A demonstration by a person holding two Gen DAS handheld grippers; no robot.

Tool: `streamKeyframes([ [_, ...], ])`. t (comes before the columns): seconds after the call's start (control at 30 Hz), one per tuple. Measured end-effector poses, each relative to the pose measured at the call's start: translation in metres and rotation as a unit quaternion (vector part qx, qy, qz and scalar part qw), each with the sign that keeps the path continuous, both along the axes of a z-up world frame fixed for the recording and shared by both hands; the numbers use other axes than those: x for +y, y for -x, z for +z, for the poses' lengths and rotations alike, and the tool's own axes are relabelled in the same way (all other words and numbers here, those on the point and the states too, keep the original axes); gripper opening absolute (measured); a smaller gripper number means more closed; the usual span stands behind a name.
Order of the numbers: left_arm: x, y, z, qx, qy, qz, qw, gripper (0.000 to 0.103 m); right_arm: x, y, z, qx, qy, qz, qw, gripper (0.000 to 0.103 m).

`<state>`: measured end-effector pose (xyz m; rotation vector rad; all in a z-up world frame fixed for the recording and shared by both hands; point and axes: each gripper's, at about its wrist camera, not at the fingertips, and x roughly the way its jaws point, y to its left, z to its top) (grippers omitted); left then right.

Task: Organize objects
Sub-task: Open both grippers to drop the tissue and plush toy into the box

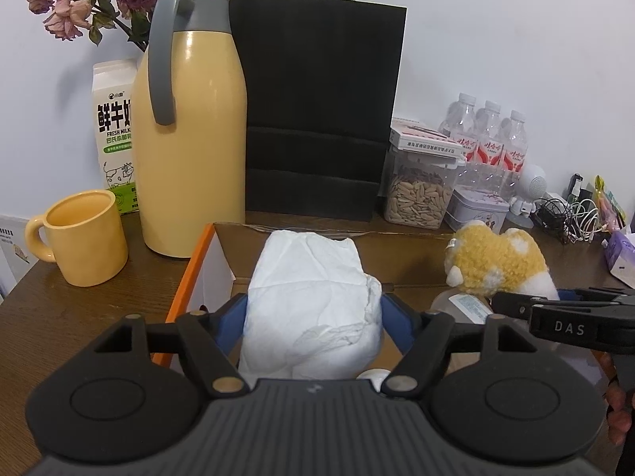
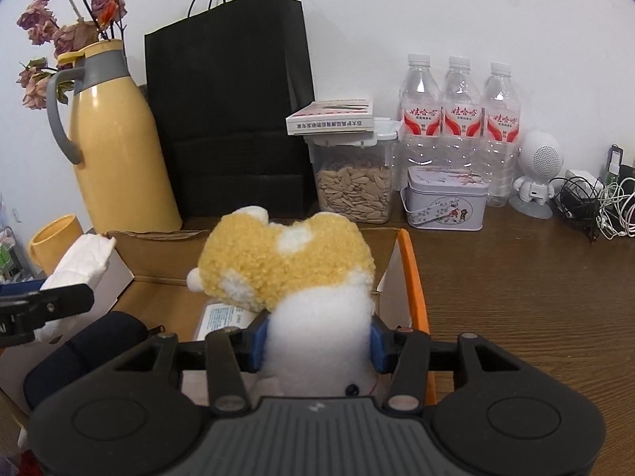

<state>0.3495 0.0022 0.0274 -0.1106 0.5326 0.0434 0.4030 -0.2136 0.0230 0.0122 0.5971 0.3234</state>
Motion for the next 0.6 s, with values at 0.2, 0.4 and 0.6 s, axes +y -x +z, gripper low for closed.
streamKeyframes([
  [0.2, 0.001, 0.006, 0.006, -0.019, -0.001, 0.011, 0.9998, 0.103, -0.005, 0.011, 0.015, -0.031, -0.022, 0.007, 0.999, 0.094],
  [0.4, 0.002, 0.008, 0.009, -0.022, 0.002, 0.013, 0.9997, 0.103, -0.006, 0.02, 0.025, -0.045, -0.028, 0.012, 0.999, 0.103],
  [0.6, 0.0, 0.013, 0.015, -0.032, 0.001, 0.009, 0.9995, 0.103, -0.001, 0.029, 0.031, -0.056, -0.022, 0.015, 0.998, 0.103],
])
